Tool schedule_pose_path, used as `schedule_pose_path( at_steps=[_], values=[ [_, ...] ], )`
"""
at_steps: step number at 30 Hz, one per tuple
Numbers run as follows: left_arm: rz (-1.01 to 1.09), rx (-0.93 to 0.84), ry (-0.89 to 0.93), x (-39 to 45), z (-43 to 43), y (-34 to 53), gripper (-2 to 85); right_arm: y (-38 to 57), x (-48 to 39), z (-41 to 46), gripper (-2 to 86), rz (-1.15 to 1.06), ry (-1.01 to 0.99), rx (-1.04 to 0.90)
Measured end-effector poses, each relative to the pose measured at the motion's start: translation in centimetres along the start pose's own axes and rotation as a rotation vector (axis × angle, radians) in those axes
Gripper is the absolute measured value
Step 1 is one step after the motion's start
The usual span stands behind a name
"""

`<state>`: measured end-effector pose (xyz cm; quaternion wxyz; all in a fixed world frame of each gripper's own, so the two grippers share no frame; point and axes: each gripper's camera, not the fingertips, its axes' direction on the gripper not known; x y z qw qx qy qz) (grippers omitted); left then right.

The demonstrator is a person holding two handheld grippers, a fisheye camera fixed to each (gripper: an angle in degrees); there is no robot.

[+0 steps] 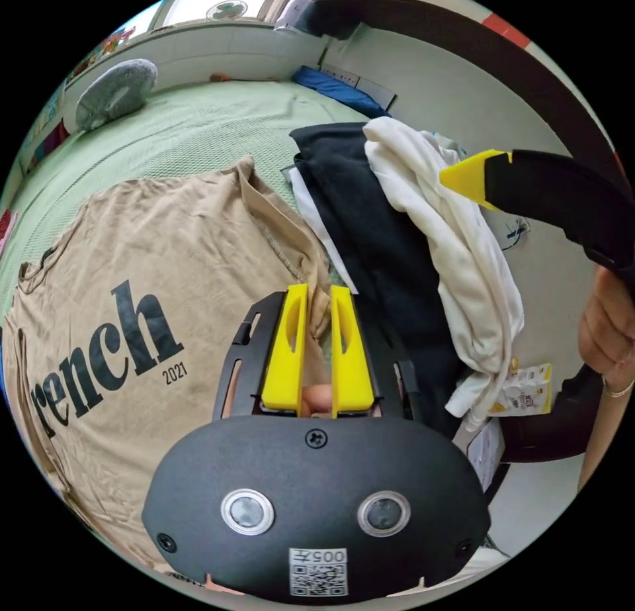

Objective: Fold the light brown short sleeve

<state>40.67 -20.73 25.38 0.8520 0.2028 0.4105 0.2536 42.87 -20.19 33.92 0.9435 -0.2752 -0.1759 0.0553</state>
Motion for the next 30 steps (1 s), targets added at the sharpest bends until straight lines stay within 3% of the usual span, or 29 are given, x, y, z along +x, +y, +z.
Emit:
schedule_pose_path(
  at_steps=[4,9,15,30],
  values=[
    [0.03,0.109,-0.041,-1.3,-1.8,0.0,5.8,-2.5,-1.4,1.3,-0.9,0.003,-0.002,0.016],
    [-0.111,0.191,0.09,-6.1,-3.4,0.9,5.8,-6.5,-2.9,3.8,-0.8,0.027,0.016,0.015],
    [-0.201,0.152,0.091,-11.6,-2.8,1.4,5.8,-12.4,-2.7,10.7,2.4,0.134,-0.162,-0.115],
    [-0.195,0.083,0.169,-17.4,-1.2,0.3,5.9,-29.2,-5.7,26.2,5.7,0.22,-0.082,-0.298]
  ],
)
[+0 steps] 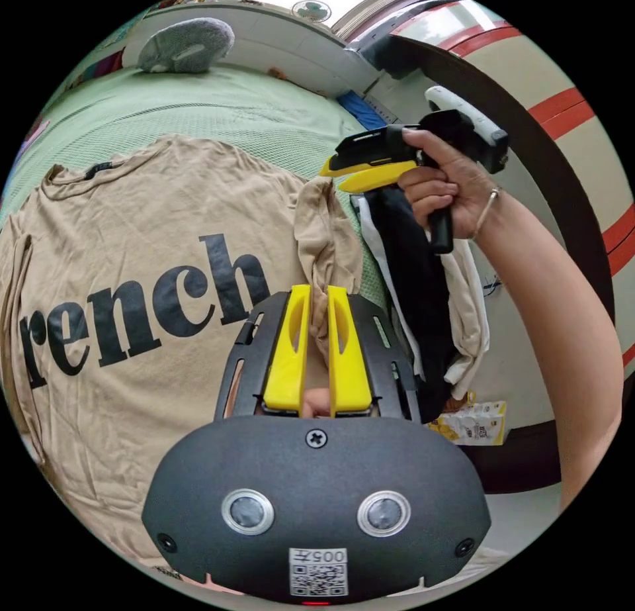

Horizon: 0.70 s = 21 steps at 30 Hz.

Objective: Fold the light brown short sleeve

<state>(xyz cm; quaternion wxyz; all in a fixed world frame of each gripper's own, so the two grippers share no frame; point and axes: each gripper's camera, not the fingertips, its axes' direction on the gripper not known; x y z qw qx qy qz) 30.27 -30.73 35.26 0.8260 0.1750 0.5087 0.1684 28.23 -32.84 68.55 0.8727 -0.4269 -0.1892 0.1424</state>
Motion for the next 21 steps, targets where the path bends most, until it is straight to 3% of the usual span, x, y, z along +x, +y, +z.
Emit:
schedule_pose_path(
  at_steps=[13,21],
  values=[
    [0.066,-0.038,0.013,-1.8,-1.5,-0.1,5.9,-4.9,-8.1,3.6,1.8,0.034,0.168,-0.041],
    [0.095,0.013,0.065,-2.7,-3.4,0.3,5.9,-5.9,-14.3,-0.4,-0.5,-0.063,0.269,0.027]
  ],
)
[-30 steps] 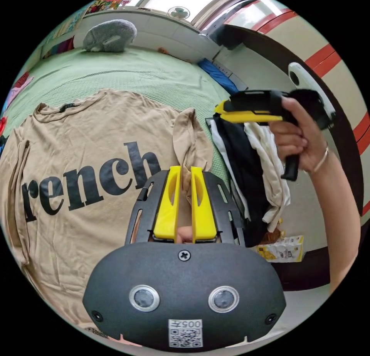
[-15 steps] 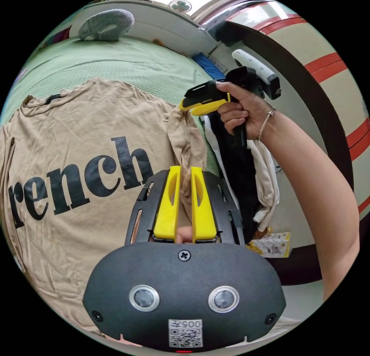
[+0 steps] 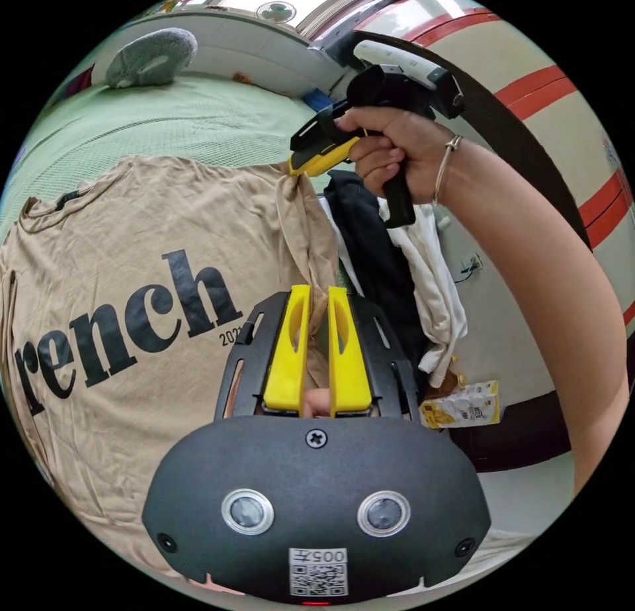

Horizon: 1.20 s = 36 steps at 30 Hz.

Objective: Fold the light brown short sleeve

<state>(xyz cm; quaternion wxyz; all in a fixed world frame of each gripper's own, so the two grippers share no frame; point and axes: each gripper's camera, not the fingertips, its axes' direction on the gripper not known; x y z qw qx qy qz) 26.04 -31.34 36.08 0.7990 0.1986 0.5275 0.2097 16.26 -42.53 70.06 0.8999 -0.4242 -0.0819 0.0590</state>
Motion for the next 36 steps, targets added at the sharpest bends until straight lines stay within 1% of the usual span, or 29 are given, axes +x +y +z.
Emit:
schedule_pose_path(
  at_steps=[4,10,11,13,15,17,21,22,24,26,27,29,31,32,35,36],
  values=[
    [-0.022,-0.02,0.021,-1.1,-0.6,0.0,5.9,-0.4,-2.3,-2.1,-0.6,-0.007,0.003,0.017],
    [-0.136,-0.013,0.016,-3.2,-2.8,1.2,6.3,-0.9,-10.9,-3.4,-0.6,-0.07,0.08,-0.026],
    [-0.174,0.004,-0.013,-3.5,-3.7,1.8,6.6,-0.8,-12.8,-3.1,-0.5,-0.068,0.107,-0.035],
    [-0.185,0.034,-0.1,-3.5,-5.0,2.7,7.1,-0.5,-15.6,-2.3,0.2,-0.105,0.146,-0.038],
    [-0.17,0.063,-0.233,-3.3,-6.6,3.6,7.8,0.3,-18.2,-1.9,2.3,-0.123,0.18,-0.012],
    [-0.175,0.062,-0.252,-3.3,-7.7,4.0,8.4,1.1,-18.9,-2.4,3.9,-0.131,0.153,0.007],
    [-0.188,0.095,-0.219,-4.0,-9.6,4.8,8.4,4.1,-17.4,-4.4,4.5,-0.158,0.076,0.063],
    [-0.195,0.085,-0.207,-4.2,-9.6,4.8,8.3,4.6,-16.9,-4.6,4.4,-0.161,0.071,0.07],
    [-0.249,0.019,-0.109,-5.4,-9.1,5.0,8.0,6.7,-14.7,-4.8,3.9,-0.17,0.037,0.074],
    [-0.305,-0.011,-0.06,-6.2,-9.0,5.3,7.4,8.0,-12.8,-4.3,3.2,-0.126,0.027,0.072],
    [-0.356,-0.023,-0.072,-6.7,-9.1,5.6,6.8,8.8,-11.6,-3.8,2.0,-0.111,0.006,0.058],
    [-0.38,-0.049,-0.105,-7.1,-9.4,5.9,5.9,10.0,-10.1,-3.0,-0.2,-0.06,-0.019,0.05],
    [-0.403,-0.048,-0.054,-7.3,-10.0,6.3,5.8,11.2,-9.6,-2.2,-0.8,-0.078,-0.076,0.046],
    [-0.396,-0.043,-0.036,-7.2,-10.6,6.6,5.9,11.9,-9.6,-1.7,-1.0,-0.077,-0.096,0.039],
    [-0.357,-0.03,-0.099,-6.3,-11.6,7.4,6.0,13.7,-10.6,0.0,-1.2,-0.125,-0.142,-0.001],
    [-0.349,-0.048,-0.087,-6.0,-11.7,7.7,6.0,14.4,-11.0,0.5,-1.2,-0.12,-0.152,-0.004]
  ],
)
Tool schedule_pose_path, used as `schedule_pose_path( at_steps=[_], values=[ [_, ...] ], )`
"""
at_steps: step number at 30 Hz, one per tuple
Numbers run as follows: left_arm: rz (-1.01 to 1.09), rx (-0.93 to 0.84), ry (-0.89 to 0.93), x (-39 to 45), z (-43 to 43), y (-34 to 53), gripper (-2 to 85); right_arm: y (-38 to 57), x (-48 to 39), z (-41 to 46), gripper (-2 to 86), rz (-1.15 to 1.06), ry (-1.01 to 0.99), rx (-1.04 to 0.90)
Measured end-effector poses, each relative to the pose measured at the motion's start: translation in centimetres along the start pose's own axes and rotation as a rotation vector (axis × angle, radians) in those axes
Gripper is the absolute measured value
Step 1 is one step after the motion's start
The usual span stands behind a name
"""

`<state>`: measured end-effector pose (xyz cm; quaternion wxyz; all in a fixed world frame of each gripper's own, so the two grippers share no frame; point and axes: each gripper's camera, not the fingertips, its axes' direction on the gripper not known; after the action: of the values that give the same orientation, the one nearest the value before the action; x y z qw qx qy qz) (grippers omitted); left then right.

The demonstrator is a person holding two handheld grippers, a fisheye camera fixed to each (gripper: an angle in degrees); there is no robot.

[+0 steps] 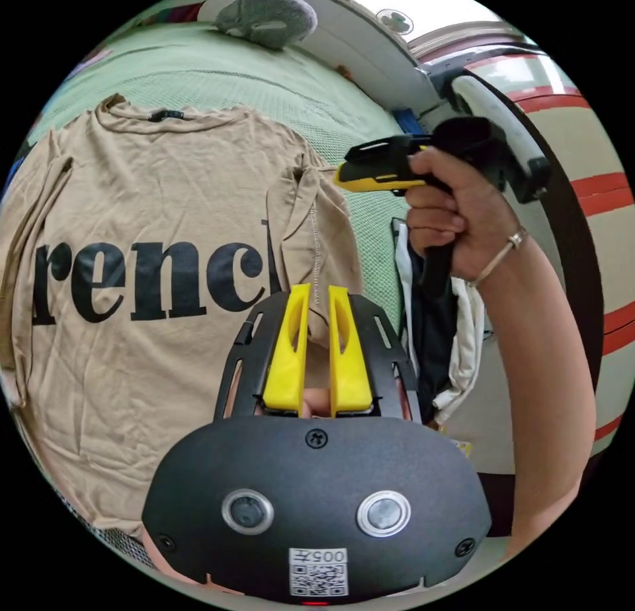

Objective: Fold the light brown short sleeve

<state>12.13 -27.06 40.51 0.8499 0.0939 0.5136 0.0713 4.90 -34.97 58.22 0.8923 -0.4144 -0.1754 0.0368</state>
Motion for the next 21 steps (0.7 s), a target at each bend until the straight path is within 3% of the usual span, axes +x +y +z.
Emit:
schedule_pose_path(
  at_steps=[7,13,17,21],
  values=[
    [0.063,-0.032,-0.096,1.1,-1.0,2.2,5.8,4.6,-0.4,1.1,-1.2,0.066,-0.028,0.038],
    [0.045,-0.003,-0.074,0.8,-4.1,5.3,5.7,15.1,2.1,-3.8,-1.2,0.067,-0.124,0.172],
    [0.146,0.017,-0.156,2.1,-8.0,8.9,2.7,32.1,4.1,-10.7,-1.3,0.083,-0.075,0.526],
    [0.254,0.151,-0.301,4.4,-14.0,14.5,0.5,51.5,4.7,-11.0,-1.2,0.131,-0.042,0.558]
  ],
)
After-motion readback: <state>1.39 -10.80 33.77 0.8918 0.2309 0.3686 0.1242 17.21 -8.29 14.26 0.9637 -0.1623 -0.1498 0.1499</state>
